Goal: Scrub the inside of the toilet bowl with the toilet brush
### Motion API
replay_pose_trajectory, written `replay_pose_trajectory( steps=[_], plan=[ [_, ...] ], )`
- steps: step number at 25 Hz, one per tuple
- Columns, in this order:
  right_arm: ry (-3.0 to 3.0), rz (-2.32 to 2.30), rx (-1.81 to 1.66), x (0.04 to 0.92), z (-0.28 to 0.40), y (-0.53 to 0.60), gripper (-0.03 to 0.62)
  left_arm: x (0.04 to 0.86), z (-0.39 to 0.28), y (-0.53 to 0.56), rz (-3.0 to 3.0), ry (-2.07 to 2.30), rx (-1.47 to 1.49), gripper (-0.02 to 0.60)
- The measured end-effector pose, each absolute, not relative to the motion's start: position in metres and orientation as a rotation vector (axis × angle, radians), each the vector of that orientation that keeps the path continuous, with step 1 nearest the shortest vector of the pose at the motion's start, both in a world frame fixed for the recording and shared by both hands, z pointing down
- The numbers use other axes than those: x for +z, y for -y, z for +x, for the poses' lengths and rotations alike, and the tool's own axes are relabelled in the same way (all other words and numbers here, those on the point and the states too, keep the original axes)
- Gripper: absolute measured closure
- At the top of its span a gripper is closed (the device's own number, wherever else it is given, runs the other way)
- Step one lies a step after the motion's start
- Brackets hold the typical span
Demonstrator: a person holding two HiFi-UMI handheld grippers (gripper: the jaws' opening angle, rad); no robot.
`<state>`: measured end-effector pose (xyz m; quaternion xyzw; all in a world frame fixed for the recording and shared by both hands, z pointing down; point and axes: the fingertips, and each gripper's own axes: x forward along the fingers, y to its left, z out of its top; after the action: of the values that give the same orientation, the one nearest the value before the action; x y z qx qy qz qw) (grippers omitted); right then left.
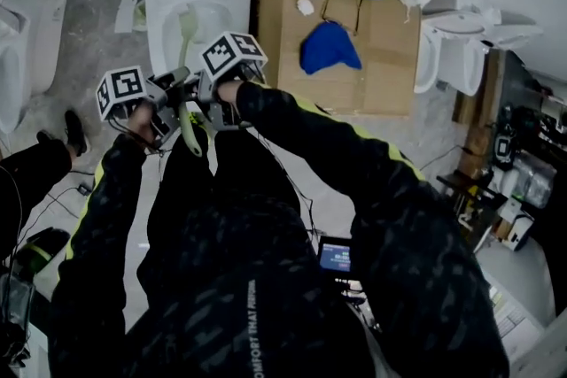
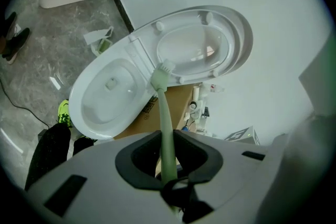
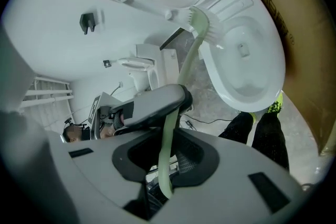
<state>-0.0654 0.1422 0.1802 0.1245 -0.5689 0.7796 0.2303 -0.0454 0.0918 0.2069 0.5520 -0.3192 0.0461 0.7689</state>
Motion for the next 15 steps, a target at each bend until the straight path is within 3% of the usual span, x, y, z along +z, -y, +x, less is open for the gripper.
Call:
replay_pose_trajectory(
  steps=[15],
  plan=[
    [1.677, 0.401, 2.108, 0.144, -0.056, -0.134, 0.534, 0.164, -0.023, -0.083, 1.286, 0.648, 0.069, 0.505]
  ],
)
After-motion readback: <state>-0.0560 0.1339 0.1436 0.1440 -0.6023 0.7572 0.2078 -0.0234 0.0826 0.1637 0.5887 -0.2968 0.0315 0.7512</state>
